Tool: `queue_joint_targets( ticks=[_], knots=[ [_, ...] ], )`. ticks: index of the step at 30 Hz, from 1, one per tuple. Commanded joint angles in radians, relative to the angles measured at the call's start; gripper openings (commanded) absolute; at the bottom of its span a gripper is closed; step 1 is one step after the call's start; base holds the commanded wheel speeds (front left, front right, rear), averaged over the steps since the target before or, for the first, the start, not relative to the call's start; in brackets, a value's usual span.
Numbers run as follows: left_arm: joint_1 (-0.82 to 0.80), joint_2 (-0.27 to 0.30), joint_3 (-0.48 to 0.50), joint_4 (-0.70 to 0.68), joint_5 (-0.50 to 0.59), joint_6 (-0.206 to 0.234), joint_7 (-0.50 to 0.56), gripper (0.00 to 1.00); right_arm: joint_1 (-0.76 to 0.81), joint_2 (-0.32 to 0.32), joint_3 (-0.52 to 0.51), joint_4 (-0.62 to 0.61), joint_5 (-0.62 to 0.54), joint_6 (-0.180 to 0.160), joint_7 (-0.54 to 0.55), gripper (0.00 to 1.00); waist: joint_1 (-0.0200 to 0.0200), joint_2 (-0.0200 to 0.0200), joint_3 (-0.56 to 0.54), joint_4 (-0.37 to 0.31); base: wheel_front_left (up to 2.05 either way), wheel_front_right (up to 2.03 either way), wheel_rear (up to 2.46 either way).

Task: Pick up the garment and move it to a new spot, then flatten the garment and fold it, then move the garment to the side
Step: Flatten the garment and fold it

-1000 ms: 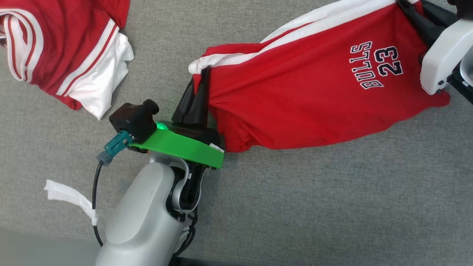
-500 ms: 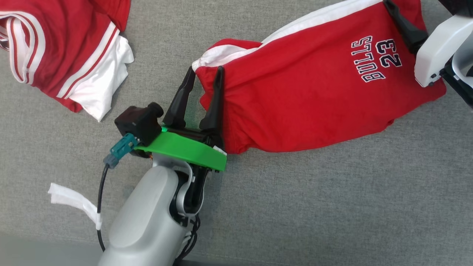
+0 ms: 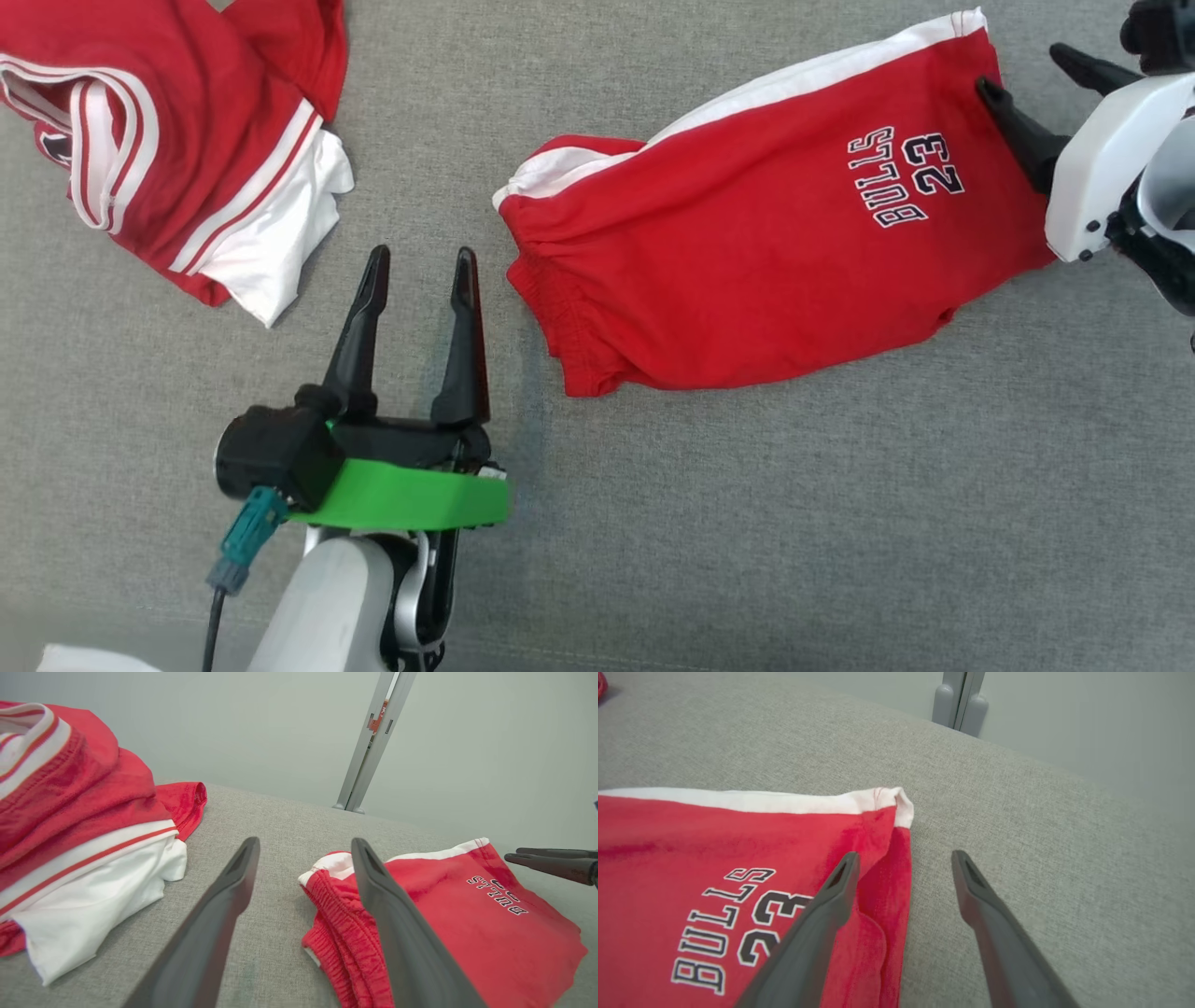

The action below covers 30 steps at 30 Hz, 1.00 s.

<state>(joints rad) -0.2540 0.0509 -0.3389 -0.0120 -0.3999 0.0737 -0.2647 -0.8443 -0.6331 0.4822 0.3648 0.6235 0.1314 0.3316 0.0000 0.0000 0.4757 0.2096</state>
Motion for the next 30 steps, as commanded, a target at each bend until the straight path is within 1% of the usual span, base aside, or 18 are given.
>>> queue_joint_targets(
  ticks=[1, 2, 4, 7, 8, 9, 11, 13, 16, 17, 21, 26, 30],
  knots=[
    [0.023, 0.002, 0.020, -0.014, 0.020, 0.000, 0.001, 1.00, 0.016, 0.013, -0.014, 0.006, -0.013, -0.002, 0.026, 1.00, 0.0000, 0.0000, 0.014, 0.018, 0.00, 0.00, 0.00],
    [0.033, 0.001, 0.029, -0.021, 0.033, 0.000, 0.001, 1.00, 0.022, 0.030, -0.029, 0.015, -0.016, -0.002, 0.048, 1.00, 0.0000, 0.0000, 0.018, 0.025, 0.00, 0.00, 0.00],
    [0.047, 0.001, 0.041, -0.042, 0.023, 0.010, 0.001, 1.00, 0.028, 0.056, -0.056, 0.038, -0.035, -0.001, 0.089, 1.00, 0.0000, 0.0000, 0.028, 0.038, 0.00, 0.00, 0.00],
    [0.061, 0.001, 0.037, -0.049, 0.024, 0.017, 0.001, 1.00, 0.041, 0.090, -0.076, 0.069, -0.064, -0.001, 0.146, 1.00, 0.0000, 0.0000, 0.032, 0.059, 0.00, 0.00, 0.00],
    [0.065, 0.001, 0.034, -0.045, 0.023, 0.019, 0.001, 1.00, 0.048, 0.109, -0.081, 0.071, -0.064, -0.001, 0.154, 0.38, 0.0000, 0.0000, 0.030, 0.065, 0.00, 0.00, 0.00],
    [0.064, 0.001, 0.036, -0.044, 0.022, 0.021, 0.001, 1.00, 0.052, 0.127, -0.101, 0.075, -0.055, -0.001, 0.151, 0.00, 0.0000, 0.0000, 0.028, 0.068, 0.00, 0.00, 0.00],
    [0.068, 0.000, 0.040, -0.032, 0.025, 0.024, 0.001, 1.00, 0.071, 0.154, -0.125, 0.076, -0.043, -0.001, 0.155, 0.00, 0.0000, 0.0000, 0.017, 0.065, 0.00, 0.00, 0.00],
    [0.083, 0.000, 0.048, -0.023, 0.026, 0.028, 0.001, 1.00, 0.083, 0.164, -0.170, 0.078, -0.042, -0.001, 0.128, 0.00, 0.0000, 0.0000, -0.001, 0.051, 0.00, 0.00, 0.00],
    [0.109, 0.001, 0.068, -0.001, 0.039, 0.025, 0.001, 1.00, 0.118, 0.187, -0.249, 0.074, -0.012, -0.002, 0.099, 0.00, 0.0000, 0.0000, -0.039, 0.010, 0.00, 0.00, 0.00],
    [0.114, 0.001, 0.074, 0.004, 0.050, 0.024, 0.001, 1.00, 0.127, 0.187, -0.276, 0.065, 0.001, -0.002, 0.088, 0.00, 0.0000, 0.0000, -0.049, -0.001, 0.00, 0.00, 0.00],
    [0.137, 0.001, 0.097, 0.016, 0.060, 0.024, 0.001, 1.00, 0.179, 0.166, -0.437, 0.069, 0.031, -0.002, 0.058, 0.00, 0.0000, 0.0000, -0.079, -0.036, 0.00, 0.00, 0.00],
    [0.152, 0.001, 0.105, 0.027, 0.073, 0.007, 0.001, 1.00, 0.230, 0.130, -0.621, 0.075, 0.018, -0.001, 0.092, 0.00, 0.0000, 0.0000, -0.086, -0.045, 0.00, 0.00, 0.00],
    [0.165, 0.001, 0.108, 0.040, 0.068, 0.000, 0.001, 1.00, 0.244, 0.144, -0.733, 0.017, -0.012, -0.001, 0.169, 0.00, 0.0000, 0.0000, -0.092, -0.046, 0.00, 0.00, 0.00]
  ],
)
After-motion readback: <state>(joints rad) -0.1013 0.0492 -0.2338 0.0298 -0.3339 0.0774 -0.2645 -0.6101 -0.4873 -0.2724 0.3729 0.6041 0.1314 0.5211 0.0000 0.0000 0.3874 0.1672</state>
